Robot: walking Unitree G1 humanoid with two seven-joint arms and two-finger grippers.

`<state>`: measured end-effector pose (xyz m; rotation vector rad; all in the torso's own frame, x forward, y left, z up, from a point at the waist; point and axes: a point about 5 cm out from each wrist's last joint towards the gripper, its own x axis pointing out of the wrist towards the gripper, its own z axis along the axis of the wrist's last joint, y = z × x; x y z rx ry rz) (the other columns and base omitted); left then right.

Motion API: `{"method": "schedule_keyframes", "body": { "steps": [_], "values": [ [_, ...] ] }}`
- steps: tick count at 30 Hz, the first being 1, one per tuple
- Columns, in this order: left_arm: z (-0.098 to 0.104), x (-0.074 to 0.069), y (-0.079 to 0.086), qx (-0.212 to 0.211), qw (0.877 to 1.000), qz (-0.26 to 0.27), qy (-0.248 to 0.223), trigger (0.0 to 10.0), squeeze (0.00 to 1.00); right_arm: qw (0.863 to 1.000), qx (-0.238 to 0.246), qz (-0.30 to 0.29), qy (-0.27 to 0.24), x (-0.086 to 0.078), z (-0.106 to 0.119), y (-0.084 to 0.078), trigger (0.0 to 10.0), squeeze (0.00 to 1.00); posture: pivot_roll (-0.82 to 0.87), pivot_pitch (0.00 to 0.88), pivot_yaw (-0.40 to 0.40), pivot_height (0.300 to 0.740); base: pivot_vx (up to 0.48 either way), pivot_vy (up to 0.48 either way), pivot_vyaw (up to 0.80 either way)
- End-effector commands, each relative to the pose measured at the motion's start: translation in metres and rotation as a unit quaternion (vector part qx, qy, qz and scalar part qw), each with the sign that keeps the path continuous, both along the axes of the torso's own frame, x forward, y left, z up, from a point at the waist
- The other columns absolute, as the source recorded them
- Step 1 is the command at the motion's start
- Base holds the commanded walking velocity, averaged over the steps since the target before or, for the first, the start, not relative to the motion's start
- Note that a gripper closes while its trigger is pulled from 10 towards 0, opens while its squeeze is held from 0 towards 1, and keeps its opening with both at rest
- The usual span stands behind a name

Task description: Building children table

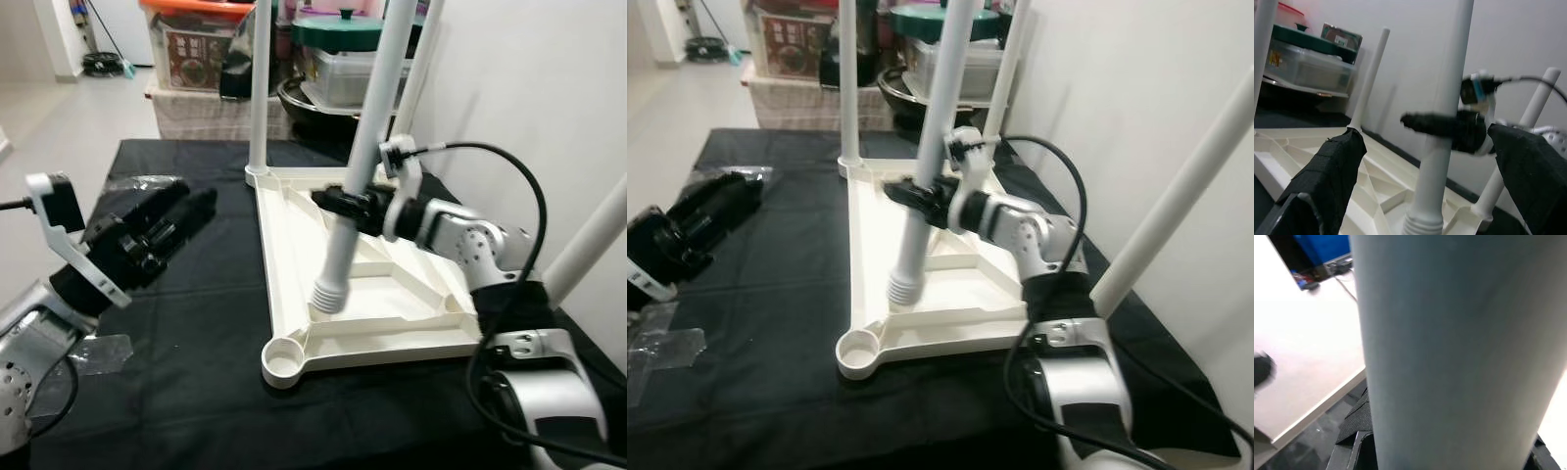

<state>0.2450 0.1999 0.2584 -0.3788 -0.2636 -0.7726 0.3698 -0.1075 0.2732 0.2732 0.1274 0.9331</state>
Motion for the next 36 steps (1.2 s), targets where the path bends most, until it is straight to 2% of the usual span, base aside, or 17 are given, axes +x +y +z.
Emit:
{"method": "schedule_keyframes", "body": {
  "steps": [1, 4, 5, 7, 8, 11, 12, 14, 18, 19, 25, 26, 30, 36],
  "values": [
    [-0.005, 0.0, -0.005, 0.039, 0.999, -0.004, 0.009, 10.0, 0.0, 1.0, 0.009, -0.002, -0.018, -0.001, 0.01, 0.003, 0.0, 0.0, 0.06, 0.0, -0.091, 0.74, 0.0, 0.0, 0.0],
    [-0.027, 0.007, -0.016, 0.103, 0.993, -0.025, 0.044, 10.0, 0.0, 0.997, 0.059, 0.01, -0.04, -0.006, 0.028, 0.039, 0.0, 0.0, 0.05, 0.0, -0.075, 0.74, 0.0, 0.0, 0.0],
    [-0.027, 0.007, -0.016, 0.103, 0.993, -0.025, 0.044, 10.0, 0.0, 0.997, 0.059, 0.01, -0.04, -0.006, 0.028, 0.039, 0.0, 0.0, 0.05, 0.0, -0.075, 0.74, 0.0, 0.0, 0.0],
    [-0.034, 0.009, -0.018, 0.131, 0.99, -0.028, 0.052, 10.0, 0.0, 0.996, 0.073, 0.031, -0.045, -0.014, 0.031, 0.054, 0.0, 0.0, 0.05, 0.0, -0.071, 0.74, 0.0, 0.0, 0.0],
    [-0.034, 0.009, -0.018, 0.131, 0.99, -0.028, 0.052, 10.0, 0.0, 0.996, 0.073, 0.031, -0.045, -0.014, 0.031, 0.054, 0.0, 0.0, 0.05, 0.0, -0.071, 0.74, 0.0, 0.0, 0.0],
    [-0.04, 0.014, -0.021, 0.152, 0.986, -0.042, 0.055, 10.0, 0.0, 0.993, 0.083, 0.075, -0.039, -0.029, 0.025, 0.078, 0.0, 0.0, 0.05, 0.0, -0.066, 0.74, 0.0, 0.0, 0.0],
    [-0.04, 0.014, -0.021, 0.152, 0.986, -0.042, 0.055, 10.0, 0.0, 0.993, 0.083, 0.075, -0.039, -0.029, 0.025, 0.078, 0.0, 0.0, 0.05, 0.0, -0.066, 0.74, 0.0, 0.0, 0.0],
    [-0.043, 0.016, -0.021, 0.162, 0.984, -0.039, 0.057, 10.0, 0.0, 0.99, 0.092, 0.105, -0.036, -0.039, 0.024, 0.088, 0.0, 0.0, 0.04, 0.0, -0.062, 0.74, 0.0, 0.0, 0.0],
    [-0.045, 0.017, -0.02, 0.164, 0.984, -0.037, 0.058, 10.0, 0.0, 0.986, 0.097, 0.128, -0.036, -0.047, 0.024, 0.095, 0.0, 0.0, 0.04, 0.0, -0.059, 0.74, 0.0, 0.0, 0.0],
    [-0.045, 0.017, -0.021, 0.166, 0.984, -0.04, 0.055, 10.0, 0.0, 0.983, 0.105, 0.145, -0.036, -0.054, 0.026, 0.099, 0.0, 0.0, 0.04, 0.0, -0.058, 0.74, 0.0, 0.0, 0.0],
    [-0.048, 0.017, -0.021, 0.171, 0.983, -0.043, 0.053, 10.0, 0.0, 0.98, 0.115, 0.158, -0.038, -0.063, 0.031, 0.103, 0.0, 0.0, 0.04, 0.0, -0.058, 0.74, 0.0, 0.0, 0.0],
    [-0.049, 0.017, -0.021, 0.172, 0.983, -0.048, 0.052, 0.0, 0.0, 0.98, 0.116, 0.16, -0.039, -0.065, 0.032, 0.104, 0.0, 0.0, 0.04, 0.0, -0.057, 0.74, 0.0, 0.0, 0.0],
    [-0.057, 0.011, -0.024, 0.195, 0.977, -0.072, 0.048, 0.0, 0.0, 0.979, 0.111, 0.164, -0.046, -0.068, 0.033, 0.105, 0.0, 0.0, 0.04, 0.0, -0.057, 0.74, 0.0, 0.0, 0.0],
    [-0.058, 0.009, -0.027, 0.192, 0.977, -0.082, 0.047, 0.0, 0.0, 0.98, 0.108, 0.159, -0.047, -0.069, 0.032, 0.105, 0.0, 0.0, 0.04, 0.0, -0.06, 0.74, 0.0, 0.0, 0.0]
  ]
}}
